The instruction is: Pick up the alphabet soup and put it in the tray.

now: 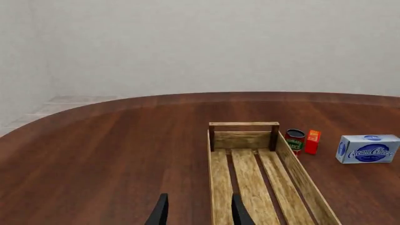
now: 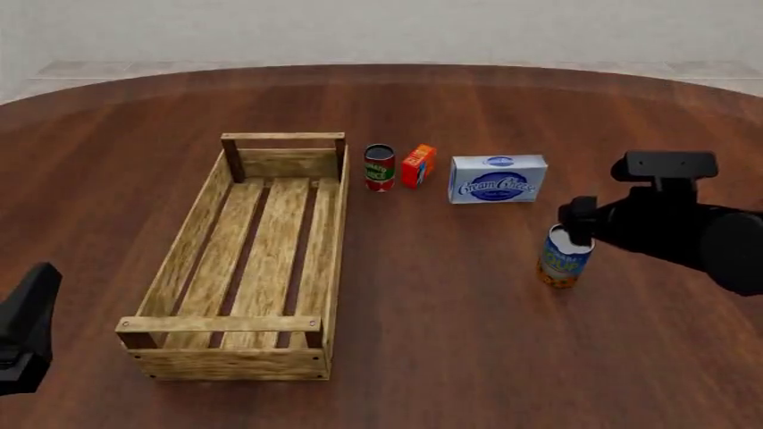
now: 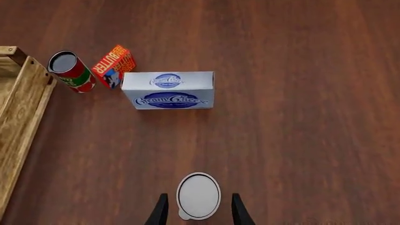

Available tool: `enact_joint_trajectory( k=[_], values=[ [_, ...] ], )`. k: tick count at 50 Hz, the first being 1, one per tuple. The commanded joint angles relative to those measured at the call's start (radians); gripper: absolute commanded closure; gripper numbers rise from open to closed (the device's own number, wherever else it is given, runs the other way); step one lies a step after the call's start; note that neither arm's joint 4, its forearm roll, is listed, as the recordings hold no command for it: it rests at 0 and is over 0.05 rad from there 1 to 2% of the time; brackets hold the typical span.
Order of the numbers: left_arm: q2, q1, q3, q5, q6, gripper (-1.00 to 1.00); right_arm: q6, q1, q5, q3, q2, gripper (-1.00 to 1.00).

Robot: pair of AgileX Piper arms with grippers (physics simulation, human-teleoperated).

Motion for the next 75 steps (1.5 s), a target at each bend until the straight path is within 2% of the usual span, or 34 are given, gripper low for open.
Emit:
enact_joint_trajectory(
  k=[1, 75],
  values=[
    [0.0, 0.0, 0.0, 0.0, 0.0, -1.0, 0.007, -0.003, -0.022, 0.008, 0.023, -1.0],
    [0.0, 0.0, 0.0, 0.0, 0.0, -1.0, 0.033, 0.01, -0.133, 0.04, 0.147, -1.0]
  ],
)
